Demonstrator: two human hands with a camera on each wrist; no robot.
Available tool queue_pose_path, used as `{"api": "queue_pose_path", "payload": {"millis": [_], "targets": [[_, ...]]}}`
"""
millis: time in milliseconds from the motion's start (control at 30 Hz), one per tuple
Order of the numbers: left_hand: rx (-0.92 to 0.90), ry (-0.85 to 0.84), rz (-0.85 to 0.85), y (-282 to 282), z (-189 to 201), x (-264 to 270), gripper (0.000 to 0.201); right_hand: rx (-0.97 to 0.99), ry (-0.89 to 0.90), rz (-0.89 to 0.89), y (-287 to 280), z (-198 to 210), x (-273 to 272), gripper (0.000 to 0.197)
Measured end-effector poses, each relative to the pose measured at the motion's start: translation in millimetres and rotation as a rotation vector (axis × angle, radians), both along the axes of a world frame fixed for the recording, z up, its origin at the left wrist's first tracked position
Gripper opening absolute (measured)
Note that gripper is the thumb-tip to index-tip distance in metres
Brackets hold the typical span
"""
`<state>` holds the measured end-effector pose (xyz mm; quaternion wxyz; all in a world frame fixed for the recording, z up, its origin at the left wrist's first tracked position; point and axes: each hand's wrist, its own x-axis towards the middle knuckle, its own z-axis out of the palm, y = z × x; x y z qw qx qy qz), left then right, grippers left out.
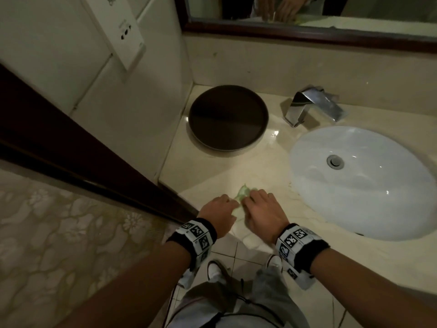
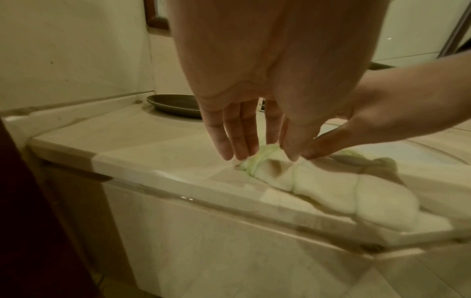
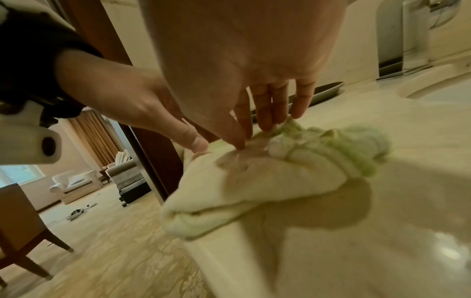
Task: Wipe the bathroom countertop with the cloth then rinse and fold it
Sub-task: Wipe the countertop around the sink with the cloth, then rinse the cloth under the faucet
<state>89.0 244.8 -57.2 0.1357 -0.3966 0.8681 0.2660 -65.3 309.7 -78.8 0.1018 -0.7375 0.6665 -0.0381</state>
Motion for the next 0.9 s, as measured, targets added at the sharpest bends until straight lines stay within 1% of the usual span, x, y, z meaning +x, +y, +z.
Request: {"api": "queue_pose_path", "payload": {"millis": [67, 100, 200, 267, 367, 467, 533, 600, 667, 733, 800, 867, 900], "targets": [[-0.005, -0.024, 0.039, 2.4, 0.7, -10.8, 0.033, 0.054, -0.029, 0.035, -1.4, 3.1, -10.8, 0.035], [-0.011, -0.037, 0.049, 2.8, 0.5, -15.1, 0.028, 0.079, -0.041, 0.047, -1.0, 3.6, -16.7, 0.034], [0.001, -0.038, 0.119, 0.2, 2.8, -33.2, 0.015, 0.128, -0.062, 0.072, 2.8, 7.4, -38.8, 0.021], [0.027, -0.008, 0.144, -2.7, 9.7, -49.0, 0.014, 0.136, -0.076, 0.081, 5.3, 12.1, -55.4, 0.018], [0.011, 0.128, 0.123, -8.5, 28.9, -77.4, 0.014, 0.15, -0.164, 0.023, 4.7, 25.8, -86.4, 0.022], [-0.041, 0.3, 0.099, -13.4, 52.6, -113.7, 0.01, 0.149, -0.32, -0.113, 4.9, 46.1, -126.6, 0.024], [-0.086, 0.375, 0.075, -15.4, 66.3, -136.2, 0.009, 0.076, -0.357, -0.175, 2.6, 60.1, -151.1, 0.025], [-0.152, 0.429, 0.063, -16.3, 79.5, -160.0, 0.008, -0.034, -0.365, -0.233, -0.7, 74.2, -176.6, 0.015], [-0.187, 0.483, 0.08, -17.6, 91.2, -182.4, 0.006, -0.168, -0.365, -0.277, -3.5, 85.8, -202.1, 0.011], [-0.159, 0.508, 0.107, -19.2, 100.1, -202.5, 0.005, -0.277, -0.374, -0.307, -5.9, 96.3, -224.8, 0.009], [-0.106, 0.499, 0.113, -19.6, 106.8, -221.3, 0.004, -0.351, -0.367, -0.318, -9.0, 103.7, -244.4, 0.009], [-0.048, 0.493, 0.115, -21.2, 111.1, -237.1, 0.004, -0.387, -0.364, -0.31, -13.8, 108.2, -261.2, 0.009], [-0.02, 0.477, 0.124, -22.7, 112.2, -245.6, 0.01, -0.377, -0.374, -0.299, -16.4, 109.8, -270.2, 0.009]]}}
